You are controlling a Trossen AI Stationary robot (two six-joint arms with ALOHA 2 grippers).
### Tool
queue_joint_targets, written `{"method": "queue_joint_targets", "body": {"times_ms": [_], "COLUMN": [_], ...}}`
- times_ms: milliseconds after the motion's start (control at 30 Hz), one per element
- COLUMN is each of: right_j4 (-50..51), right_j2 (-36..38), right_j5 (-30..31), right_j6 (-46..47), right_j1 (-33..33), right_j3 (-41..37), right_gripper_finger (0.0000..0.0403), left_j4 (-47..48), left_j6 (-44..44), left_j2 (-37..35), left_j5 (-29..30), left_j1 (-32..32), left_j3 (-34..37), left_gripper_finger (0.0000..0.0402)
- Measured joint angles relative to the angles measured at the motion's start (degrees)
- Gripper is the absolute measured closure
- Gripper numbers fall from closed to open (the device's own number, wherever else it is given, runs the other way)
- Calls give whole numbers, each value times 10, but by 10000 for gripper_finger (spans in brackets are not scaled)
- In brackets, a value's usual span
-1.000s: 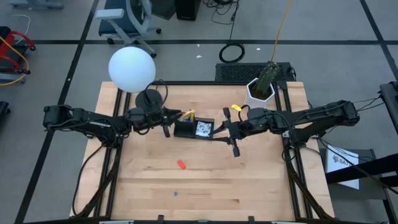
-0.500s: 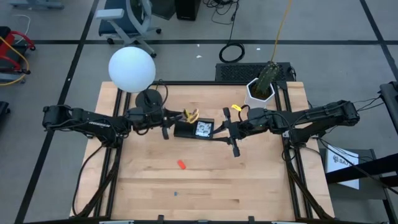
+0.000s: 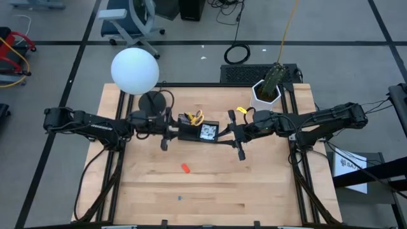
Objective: Pick and place office supplies into organizer
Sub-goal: Put the orange eraser into the desk organizer
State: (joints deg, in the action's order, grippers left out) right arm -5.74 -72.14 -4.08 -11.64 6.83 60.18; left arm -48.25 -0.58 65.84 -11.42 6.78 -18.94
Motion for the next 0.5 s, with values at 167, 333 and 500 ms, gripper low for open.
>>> {"method": "queue_joint_targets", "body": {"times_ms": [167, 333, 500], "right_j4": [0, 0, 0], "right_j2": [0, 0, 0], "right_j5": [0, 0, 0], "right_j6": [0, 0, 0], "right_j1": [0, 0, 0], "right_j3": [0, 0, 0], "right_gripper_finger": [328, 328, 328], "left_j4": [0, 0, 14], "left_j6": [3, 3, 24], "left_j2": [0, 0, 0], "left_j5": [7, -25, -61], "left_j1": [-13, -32, -64], "left_j3": [0, 0, 0], "left_gripper_finger": [207, 160, 153]}}
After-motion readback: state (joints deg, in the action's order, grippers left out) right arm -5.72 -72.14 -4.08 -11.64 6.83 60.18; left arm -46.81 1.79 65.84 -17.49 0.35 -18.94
